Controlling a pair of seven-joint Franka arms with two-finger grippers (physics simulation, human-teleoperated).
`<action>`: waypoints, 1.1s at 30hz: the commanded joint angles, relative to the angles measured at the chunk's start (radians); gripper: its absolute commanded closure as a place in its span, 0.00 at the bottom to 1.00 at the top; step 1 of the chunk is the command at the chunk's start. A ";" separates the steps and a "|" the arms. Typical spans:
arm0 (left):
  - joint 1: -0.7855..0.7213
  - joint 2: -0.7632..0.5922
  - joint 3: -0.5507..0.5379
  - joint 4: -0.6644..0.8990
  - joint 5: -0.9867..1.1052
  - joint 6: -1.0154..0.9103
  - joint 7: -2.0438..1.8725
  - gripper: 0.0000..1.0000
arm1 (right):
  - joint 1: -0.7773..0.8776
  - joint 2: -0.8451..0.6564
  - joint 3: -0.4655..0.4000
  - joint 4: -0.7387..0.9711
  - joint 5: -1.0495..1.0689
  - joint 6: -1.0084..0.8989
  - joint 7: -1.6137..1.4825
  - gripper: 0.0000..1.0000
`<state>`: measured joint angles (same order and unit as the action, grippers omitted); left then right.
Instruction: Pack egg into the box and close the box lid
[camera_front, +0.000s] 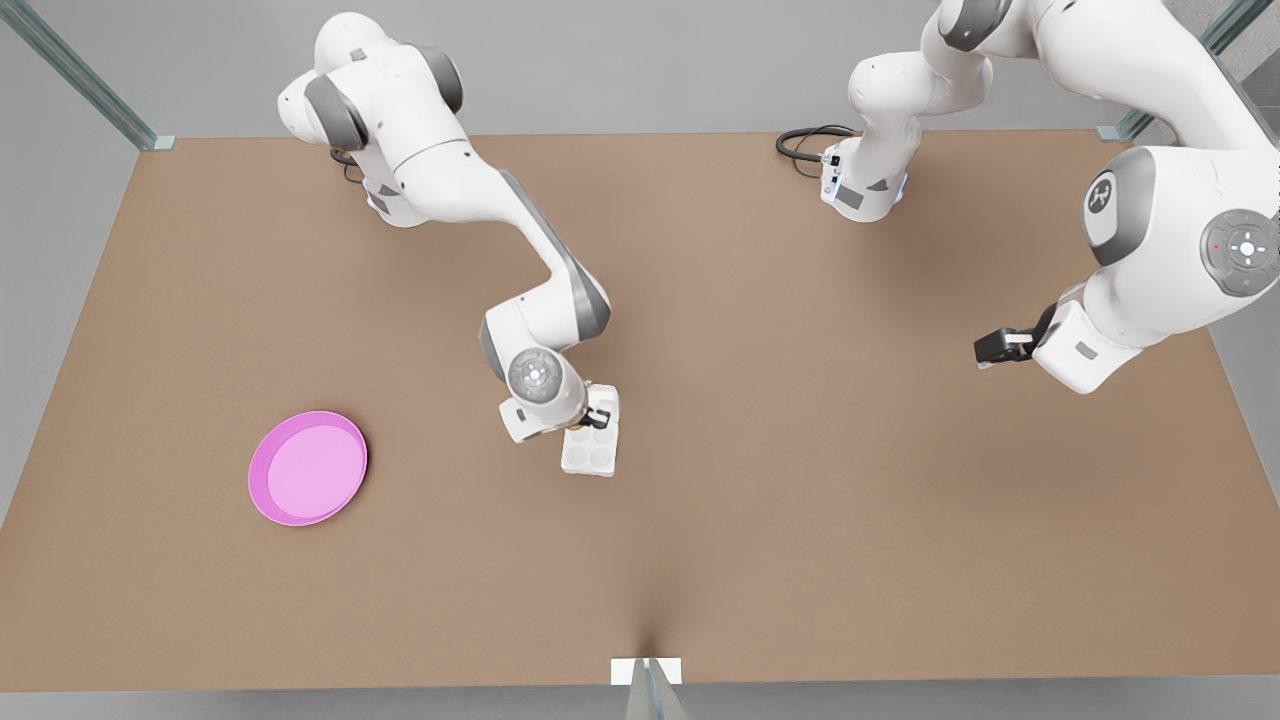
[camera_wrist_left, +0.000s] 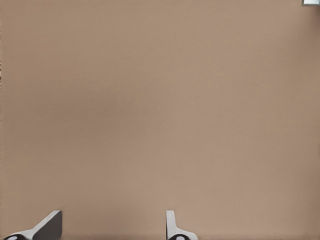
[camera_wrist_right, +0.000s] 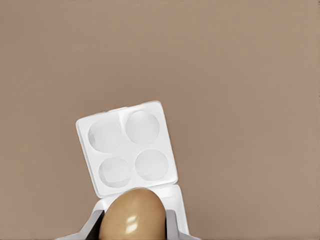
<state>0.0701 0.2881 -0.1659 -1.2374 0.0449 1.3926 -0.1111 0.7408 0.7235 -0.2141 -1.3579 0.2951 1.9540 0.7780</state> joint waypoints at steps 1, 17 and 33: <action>-0.004 0.000 -0.004 -0.001 0.007 -0.003 -0.004 0.00 | -0.003 0.013 -0.001 0.002 -0.008 -0.004 0.121 0.51; 0.002 -0.003 -0.001 -0.016 0.009 -0.001 -0.016 0.00 | 0.042 0.140 -0.019 0.066 0.001 0.046 0.115 0.48; -0.009 -0.003 -0.003 -0.016 0.004 0.000 -0.027 0.00 | -0.090 0.060 -0.014 0.115 0.002 -0.058 0.080 0.00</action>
<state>0.0671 0.2854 -0.1682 -1.2535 0.0510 1.3957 -0.1257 0.6666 0.7914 -0.2277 -1.2563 0.2958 1.9537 0.8619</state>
